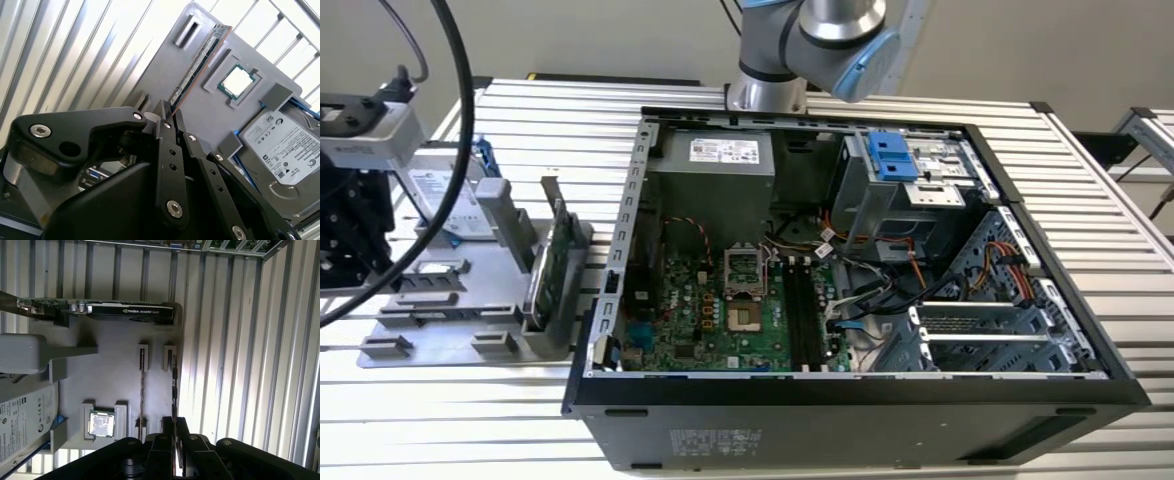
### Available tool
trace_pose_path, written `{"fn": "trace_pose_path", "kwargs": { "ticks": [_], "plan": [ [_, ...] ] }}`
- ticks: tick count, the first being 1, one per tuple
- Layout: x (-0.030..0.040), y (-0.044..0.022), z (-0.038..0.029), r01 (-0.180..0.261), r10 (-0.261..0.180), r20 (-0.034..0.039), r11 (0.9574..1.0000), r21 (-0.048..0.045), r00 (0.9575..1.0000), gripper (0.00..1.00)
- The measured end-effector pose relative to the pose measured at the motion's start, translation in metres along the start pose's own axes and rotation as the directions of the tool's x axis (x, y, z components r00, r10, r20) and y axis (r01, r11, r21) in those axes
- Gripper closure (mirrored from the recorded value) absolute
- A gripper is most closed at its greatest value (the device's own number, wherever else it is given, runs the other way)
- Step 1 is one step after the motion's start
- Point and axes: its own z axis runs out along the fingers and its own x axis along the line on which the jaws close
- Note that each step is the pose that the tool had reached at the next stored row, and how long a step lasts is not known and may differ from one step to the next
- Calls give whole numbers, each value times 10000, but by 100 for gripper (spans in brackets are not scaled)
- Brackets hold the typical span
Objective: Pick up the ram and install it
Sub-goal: 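Pick up the ram and move it above insertion slot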
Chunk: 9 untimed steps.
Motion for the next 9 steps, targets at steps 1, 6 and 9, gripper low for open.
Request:
{"fn": "trace_pose_path", "kwargs": {
  "ticks": [1, 6, 9],
  "plan": [
    [0, 0, -5, 0, 0, 0, 10000, 0, 10000, 100],
    [-1, -2, -32, 0, 0, 0, 10000, 1, 10000, 100],
    [-1, -3, -47, 0, 0, 0, 10000, 0, 10000, 100]
  ]
}}
